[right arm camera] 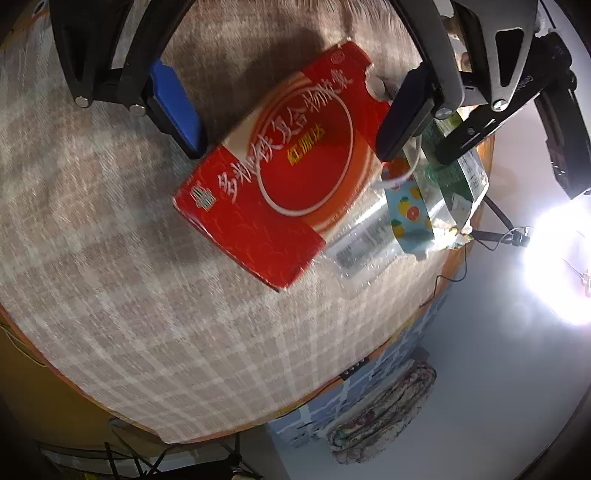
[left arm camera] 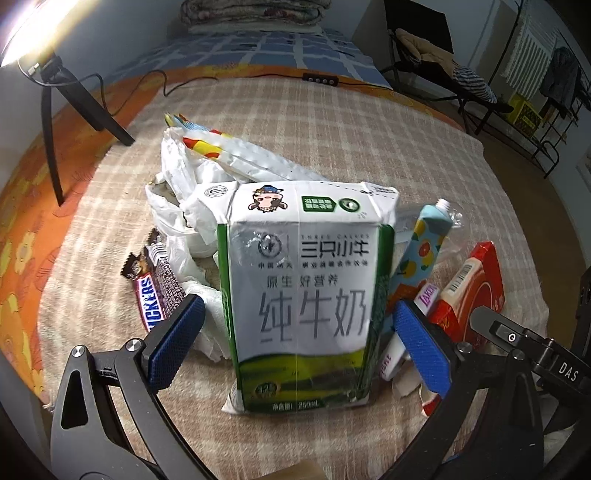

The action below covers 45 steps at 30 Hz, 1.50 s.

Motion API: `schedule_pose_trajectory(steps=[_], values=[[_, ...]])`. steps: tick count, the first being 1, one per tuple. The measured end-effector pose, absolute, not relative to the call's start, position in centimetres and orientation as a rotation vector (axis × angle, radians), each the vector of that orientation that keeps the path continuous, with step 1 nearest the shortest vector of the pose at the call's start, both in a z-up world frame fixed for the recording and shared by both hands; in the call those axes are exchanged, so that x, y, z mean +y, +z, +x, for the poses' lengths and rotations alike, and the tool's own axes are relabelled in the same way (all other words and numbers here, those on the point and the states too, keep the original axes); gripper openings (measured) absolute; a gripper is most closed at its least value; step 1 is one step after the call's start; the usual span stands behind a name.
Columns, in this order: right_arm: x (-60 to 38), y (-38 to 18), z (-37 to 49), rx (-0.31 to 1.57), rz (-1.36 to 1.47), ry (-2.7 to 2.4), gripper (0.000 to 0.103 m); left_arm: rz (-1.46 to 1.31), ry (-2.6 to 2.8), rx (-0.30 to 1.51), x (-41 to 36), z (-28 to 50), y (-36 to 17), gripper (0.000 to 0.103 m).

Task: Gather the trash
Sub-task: 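Move the left gripper to the white milk carton while the right gripper approaches the red tissue box, then close the left gripper on the milk carton while the right gripper closes on the red box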

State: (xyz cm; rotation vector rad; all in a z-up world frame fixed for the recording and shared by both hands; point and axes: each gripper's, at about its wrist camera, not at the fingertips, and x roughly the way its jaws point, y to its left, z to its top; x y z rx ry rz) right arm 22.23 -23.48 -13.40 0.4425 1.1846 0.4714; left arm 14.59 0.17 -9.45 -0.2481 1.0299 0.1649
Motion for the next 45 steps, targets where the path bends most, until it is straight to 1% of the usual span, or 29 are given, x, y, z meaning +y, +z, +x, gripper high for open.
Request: schedule_pose_trajectory(steps=[1,2,3,4,7,8,9,11,12,17,18,19,22,23,28,29,30,31,32,34,36,37,38,39,41,42,44,45], values=[[-23.3,-13.4,22.5,1.183,0.448,0.471,0.092,-0.249,0.164,1.027,0.3,14.7,-9.5,0.099],[-23.0,-13.3,22.8,1.182,0.458,0.471,0.091,-0.245,0.163,1.028,0.3,14.9,-9.6,0.093],[-22.9,-13.4,23.2,1.182,0.471,0.47,0.091,-0.24,0.155,1.032,0.3,15.0,-9.8,0.089],[-23.0,-13.4,23.5,1.18,0.486,0.469,0.09,-0.235,0.147,1.036,0.2,15.2,-9.9,0.082],[-23.0,-13.6,24.2,1.18,0.505,0.464,0.089,-0.211,0.146,1.025,-0.3,15.3,-10.1,0.081],[-22.9,-13.5,24.3,1.18,0.507,0.456,0.09,-0.208,0.141,1.024,-0.5,15.1,-10.1,0.081],[-22.8,-13.5,24.4,1.181,0.507,0.451,0.092,-0.207,0.138,1.025,-0.6,15.2,-10.2,0.08],[-22.1,-13.6,25.0,1.192,0.505,0.444,0.102,-0.21,0.133,1.028,-0.6,15.2,-10.1,0.08],[-21.7,-13.5,25.3,1.198,0.504,0.436,0.103,-0.211,0.132,1.029,-0.6,15.3,-10.1,0.08],[-19.5,-13.4,26.9,1.206,0.416,0.342,0.103,-0.22,0.124,1.026,-0.5,14.9,-10.0,0.08],[-19.3,-13.6,27.0,1.205,0.405,0.334,0.103,-0.221,0.12,1.024,-0.4,14.7,-9.9,0.08],[-19.1,-13.5,27.2,1.201,0.388,0.326,0.098,-0.221,0.117,1.022,-0.4,14.3,-9.8,0.08],[-18.8,-13.4,27.0,1.191,0.329,0.321,0.095,-0.226,0.112,1.013,-0.1,13.6,-9.4,0.079],[-18.9,-13.4,26.9,1.189,0.326,0.324,0.093,-0.232,0.106,1.01,0.0,13.5,-9.2,0.079],[-20.0,-13.2,26.9,1.195,0.376,0.354,0.087,-0.25,0.081,0.974,0.3,12.8,-7.5,0.079],[-20.1,-13.1,26.7,1.192,0.378,0.36,0.08,-0.249,0.077,0.965,0.2,12.7,-7.1,0.079],[-20.2,-13.0,26.6,1.189,0.376,0.364,0.064,-0.25,0.072,0.954,0.2,12.6,-6.6,0.079],[-20.4,-12.9,26.6,1.182,0.367,0.36,0.044,-0.252,0.067,0.947,0.2,12.4,-6.3,0.079],[-20.6,-12.9,26.6,1.181,0.374,0.379,0.036,-0.253,0.064,0.94,0.2,12.2,-6.0,0.079],[-20.9,-12.9,26.8,1.188,0.375,0.393,0.034,-0.238,0.061,0.926,0.0,12.0,-5.5,0.079],[-21.2,-12.9,26.8,1.186,0.39,0.405,0.038,-0.234,0.064,0.917,0.1,11.8,-5.1,0.079],[-21.4,-13.1,26.8,1.201,0.413,0.415,0.047,-0.235,0.065,0.914,0.3,11.8,-5.0,0.079],[-21.4,-13.4,26.8,1.215,0.44,0.425,0.065,-0.236,0.068,0.911,0.4,11.6,-4.9,0.079],[-21.5,-13.7,26.7,1.23,0.466,0.43,0.074,-0.235,0.073,0.91,0.6,11.6,-4.8,0.079],[-21.6,-13.7,26.0,1.228,0.471,0.408,0.086,-0.24,0.08,0.907,0.9,11.4,-4.6,0.079],[-21.1,-13.6,25.9,1.235,0.45,0.401,0.089,-0.251,0.085,0.904,1.2,11.3,-4.5,0.079],[-20.0,-13.3,25.8,1.247,0.413,0.397,0.099,-0.271,0.088,0.892,1.9,11.0,-4.0,0.079],[-19.5,-13.3,25.9,1.251,0.403,0.393,0.102,-0.278,0.091,0.883,2.2,10.9,-3.7,0.079]])
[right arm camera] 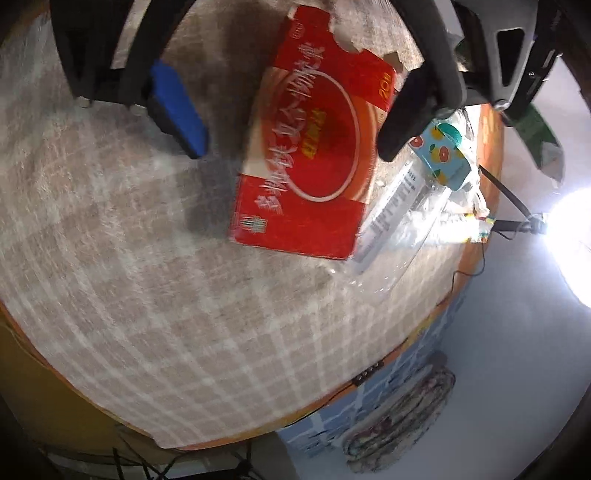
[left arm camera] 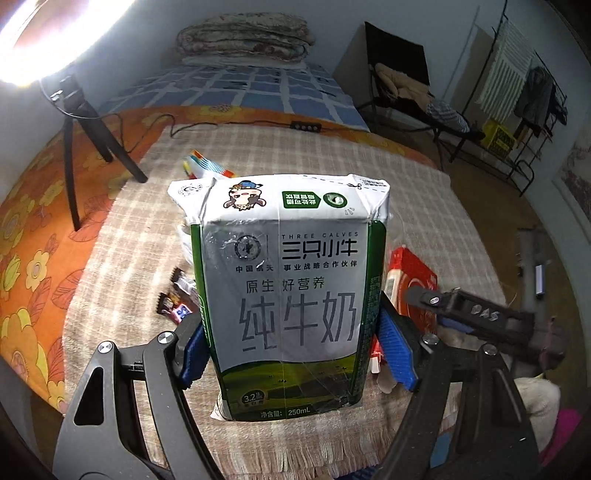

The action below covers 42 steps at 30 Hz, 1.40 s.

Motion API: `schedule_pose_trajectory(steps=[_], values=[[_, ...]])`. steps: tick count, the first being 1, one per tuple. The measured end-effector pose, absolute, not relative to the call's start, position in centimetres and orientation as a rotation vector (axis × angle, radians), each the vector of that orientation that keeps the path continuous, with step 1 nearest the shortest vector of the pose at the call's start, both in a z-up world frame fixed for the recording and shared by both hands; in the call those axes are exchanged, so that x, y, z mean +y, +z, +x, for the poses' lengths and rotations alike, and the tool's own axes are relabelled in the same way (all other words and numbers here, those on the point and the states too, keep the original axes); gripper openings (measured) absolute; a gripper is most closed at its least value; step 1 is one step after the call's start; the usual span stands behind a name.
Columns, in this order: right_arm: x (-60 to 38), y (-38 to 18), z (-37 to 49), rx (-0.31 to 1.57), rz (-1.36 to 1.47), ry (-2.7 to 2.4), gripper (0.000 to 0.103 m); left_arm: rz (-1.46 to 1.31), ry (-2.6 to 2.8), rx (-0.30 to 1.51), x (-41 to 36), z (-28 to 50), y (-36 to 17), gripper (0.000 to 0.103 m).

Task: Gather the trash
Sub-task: 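Close the left gripper on the milk carton while the right gripper closes on the red box, then lift the milk carton with the left gripper while the right gripper carries the red box to the basket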

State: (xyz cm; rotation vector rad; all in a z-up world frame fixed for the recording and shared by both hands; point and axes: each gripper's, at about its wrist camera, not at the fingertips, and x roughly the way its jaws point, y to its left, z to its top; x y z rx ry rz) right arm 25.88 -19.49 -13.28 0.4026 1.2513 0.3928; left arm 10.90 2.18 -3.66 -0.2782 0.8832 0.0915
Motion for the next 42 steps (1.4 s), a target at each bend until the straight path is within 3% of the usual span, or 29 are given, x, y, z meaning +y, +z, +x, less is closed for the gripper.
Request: schedule_pose_trajectory(steps=[7,10,17,28,42], values=[[-14.7,-13.4,26.3,1.216,0.146,0.293,0.103,-0.289,0.106,0.84,3.8,9.6,-2.1,0.079],[-14.1,-13.3,26.5,1.194,0.078,0.286,0.095,-0.282,0.114,0.832,4.5,9.0,-1.7,0.079],[-16.2,-12.5,26.4,1.179,0.167,0.328,0.089,-0.288,0.117,0.819,5.4,7.5,-1.2,0.079],[-20.1,-8.9,25.0,1.065,0.229,0.344,0.088,-0.265,0.078,0.821,4.7,5.4,-0.8,0.079],[-20.6,-3.1,18.3,0.938,0.085,0.509,0.087,-0.26,-0.069,0.923,2.4,0.5,-2.5,0.079]])
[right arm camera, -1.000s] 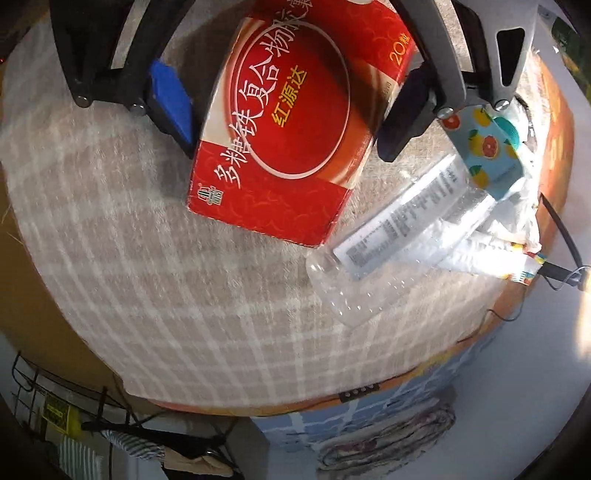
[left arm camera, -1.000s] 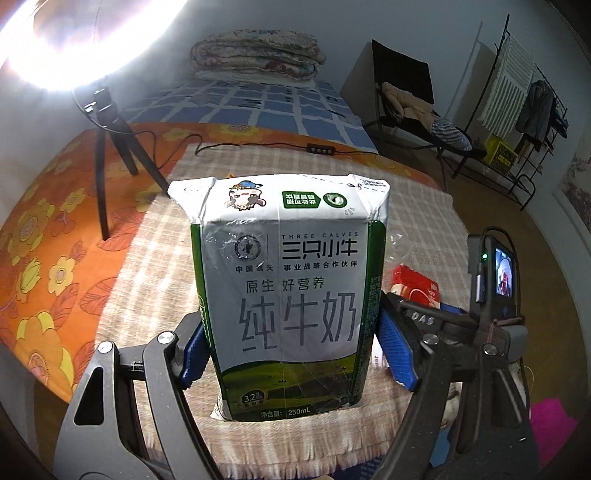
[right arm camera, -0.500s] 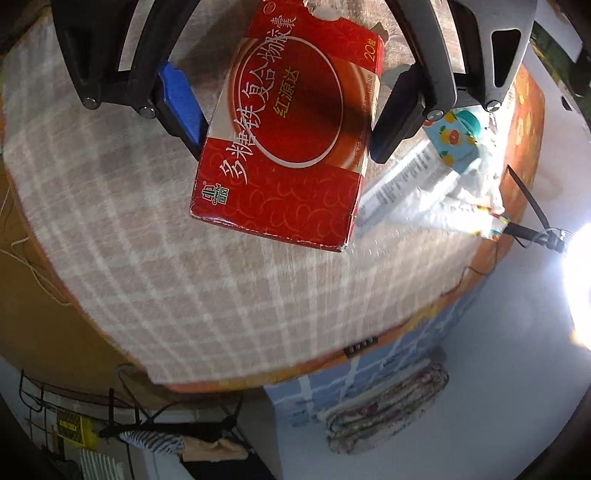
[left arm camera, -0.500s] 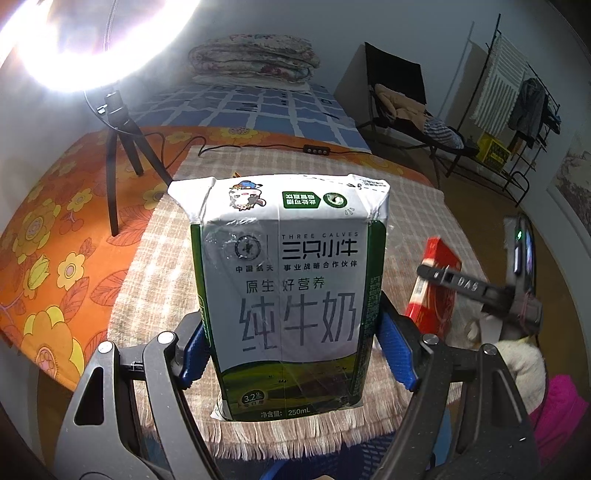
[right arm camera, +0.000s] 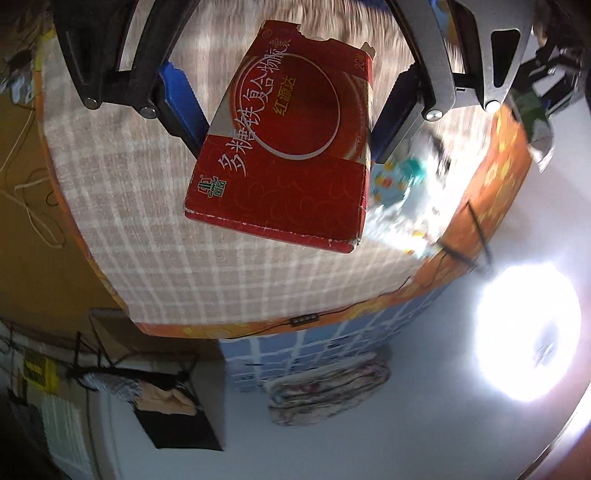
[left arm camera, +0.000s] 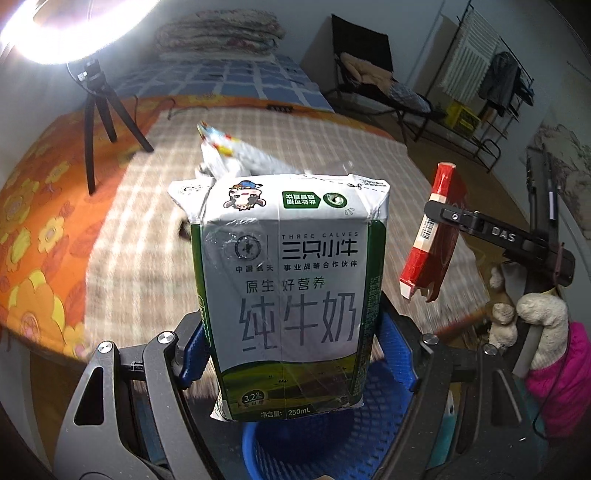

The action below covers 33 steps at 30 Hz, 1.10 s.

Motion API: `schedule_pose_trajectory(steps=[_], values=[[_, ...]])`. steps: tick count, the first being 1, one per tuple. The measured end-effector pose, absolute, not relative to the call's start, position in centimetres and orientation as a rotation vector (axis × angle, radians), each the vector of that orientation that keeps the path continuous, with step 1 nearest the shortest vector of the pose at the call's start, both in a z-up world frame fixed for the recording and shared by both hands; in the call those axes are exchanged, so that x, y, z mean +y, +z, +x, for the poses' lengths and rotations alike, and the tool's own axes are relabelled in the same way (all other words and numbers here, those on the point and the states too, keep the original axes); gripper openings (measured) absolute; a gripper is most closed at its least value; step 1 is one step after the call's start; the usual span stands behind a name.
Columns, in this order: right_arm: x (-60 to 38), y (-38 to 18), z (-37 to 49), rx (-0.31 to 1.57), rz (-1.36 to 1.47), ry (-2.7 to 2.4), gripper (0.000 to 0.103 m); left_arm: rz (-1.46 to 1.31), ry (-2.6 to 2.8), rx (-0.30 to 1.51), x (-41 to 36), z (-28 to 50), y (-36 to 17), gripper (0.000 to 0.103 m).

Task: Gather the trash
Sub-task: 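Lift the milk carton with the left gripper while the right gripper carries the red box to the basket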

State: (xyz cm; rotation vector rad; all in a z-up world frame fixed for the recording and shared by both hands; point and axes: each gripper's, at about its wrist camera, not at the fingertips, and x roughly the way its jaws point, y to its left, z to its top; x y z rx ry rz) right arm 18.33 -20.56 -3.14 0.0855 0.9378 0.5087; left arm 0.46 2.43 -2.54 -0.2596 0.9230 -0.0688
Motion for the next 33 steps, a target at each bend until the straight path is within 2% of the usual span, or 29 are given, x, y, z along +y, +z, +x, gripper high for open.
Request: schedule_pose_trajectory(steps=[16,33], values=[[-22.8,-5.9,6.3,0.986,-0.037,0.651,0.087,-0.136,-0.178,1.107,-4.3,-4.9,-8.9,0.079],[-22.9,-9.2,3.4,1.059,-0.082,0.695,0.087,-0.044,-0.258,1.258,-8.1,-6.7,-14.6,0.08]])
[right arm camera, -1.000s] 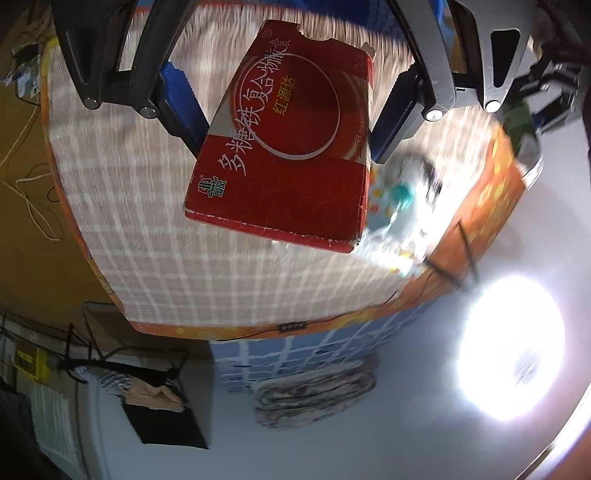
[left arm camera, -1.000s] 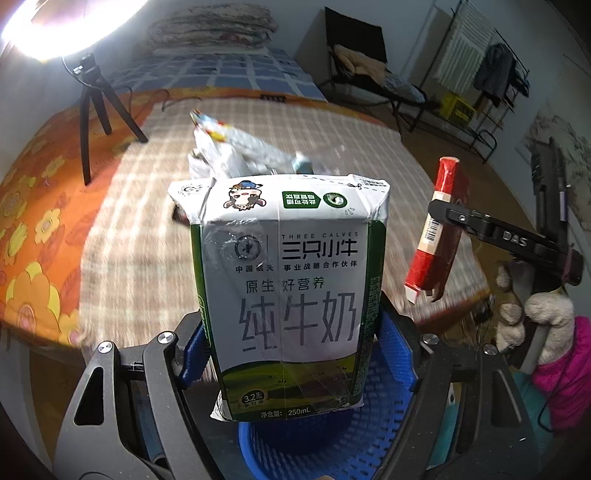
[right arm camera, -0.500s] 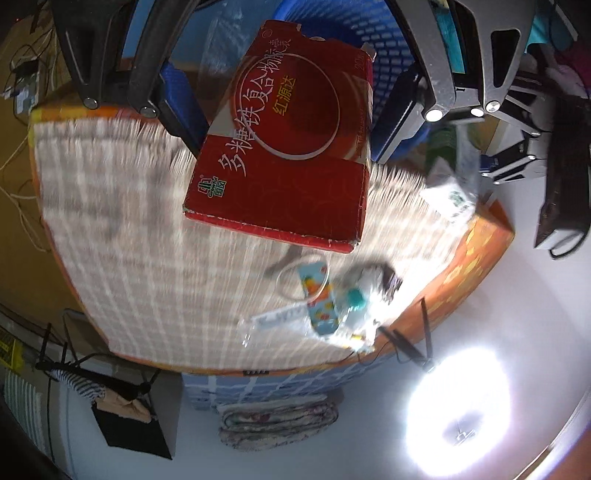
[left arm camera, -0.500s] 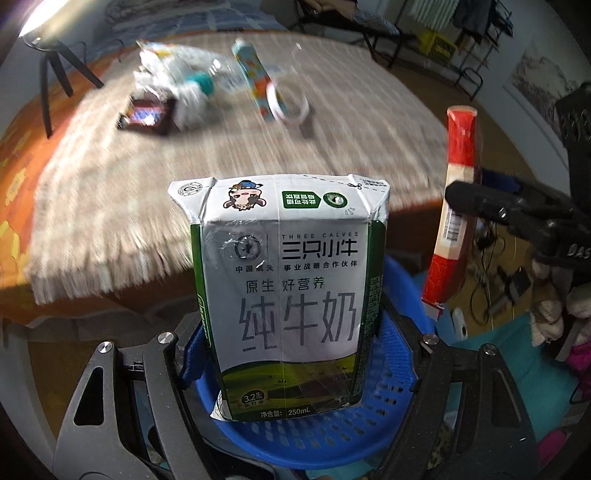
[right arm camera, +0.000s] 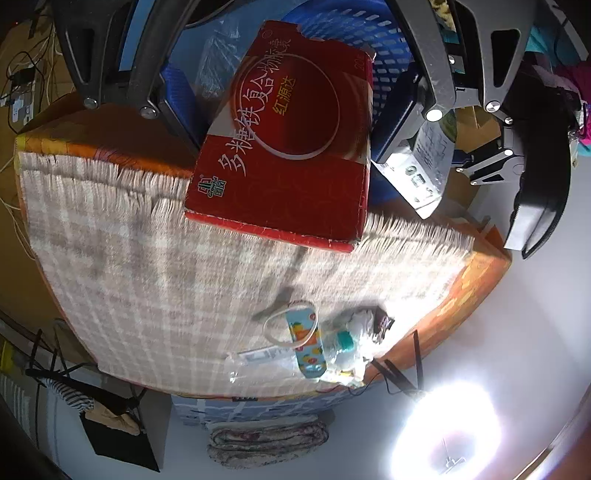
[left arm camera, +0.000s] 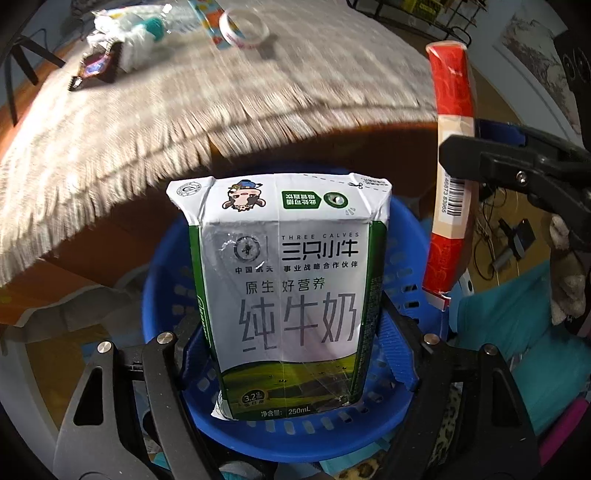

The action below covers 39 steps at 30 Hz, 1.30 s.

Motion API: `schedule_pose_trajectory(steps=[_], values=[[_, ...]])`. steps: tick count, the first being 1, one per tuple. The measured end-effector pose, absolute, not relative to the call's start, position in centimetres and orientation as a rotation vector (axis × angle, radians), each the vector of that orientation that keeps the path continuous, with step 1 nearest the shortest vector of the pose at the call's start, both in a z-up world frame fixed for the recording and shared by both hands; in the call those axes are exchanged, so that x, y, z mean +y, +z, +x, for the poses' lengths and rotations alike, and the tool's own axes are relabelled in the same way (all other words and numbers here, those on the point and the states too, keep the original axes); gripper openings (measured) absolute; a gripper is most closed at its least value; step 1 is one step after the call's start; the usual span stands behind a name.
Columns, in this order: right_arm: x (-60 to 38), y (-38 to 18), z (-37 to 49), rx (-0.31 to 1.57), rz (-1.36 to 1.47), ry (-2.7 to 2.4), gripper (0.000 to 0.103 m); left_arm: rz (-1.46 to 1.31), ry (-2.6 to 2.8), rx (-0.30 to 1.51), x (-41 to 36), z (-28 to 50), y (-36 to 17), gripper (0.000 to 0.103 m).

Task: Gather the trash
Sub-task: 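Lift the milk carton with the left gripper while the right gripper carries the red box to the basket, then open the left gripper to drop the milk carton into the blue basket, then open the right gripper to drop the red box into the blue basket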

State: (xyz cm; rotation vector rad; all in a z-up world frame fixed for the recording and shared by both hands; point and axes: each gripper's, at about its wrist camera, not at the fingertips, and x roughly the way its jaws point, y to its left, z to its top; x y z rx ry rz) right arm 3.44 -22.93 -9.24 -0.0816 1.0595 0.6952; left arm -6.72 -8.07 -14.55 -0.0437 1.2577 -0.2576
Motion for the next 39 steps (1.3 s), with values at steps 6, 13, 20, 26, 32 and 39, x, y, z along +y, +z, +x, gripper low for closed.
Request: schedule_pose_trajectory(steps=[6,13,20,26,32,39], values=[[-22.6,-10.0,3.3,1.081,-0.097,0.706,0.087,-0.041,-0.267,1.298,-8.8,-6.3,-16.2,0.08],[-22.6,-10.7,3.2,1.1,-0.104,0.715,0.088,-0.033,-0.286,1.336,-9.3,-6.0,-17.1,0.081],[-22.4,-10.9,3.2,1.114,-0.11,0.735,0.088,-0.063,-0.283,1.343,-8.8,-5.9,-17.3,0.081],[-22.3,-11.1,3.2,1.124,-0.114,0.75,0.088,-0.071,-0.256,1.332,-6.9,-5.5,-16.0,0.081],[-21.5,-12.0,3.0,1.163,-0.122,0.802,0.089,-0.107,-0.192,1.283,-4.9,-5.7,-14.8,0.081],[-19.3,-14.0,2.0,1.237,-0.179,0.857,0.09,-0.152,-0.131,1.225,-2.7,-5.1,-13.4,0.081]])
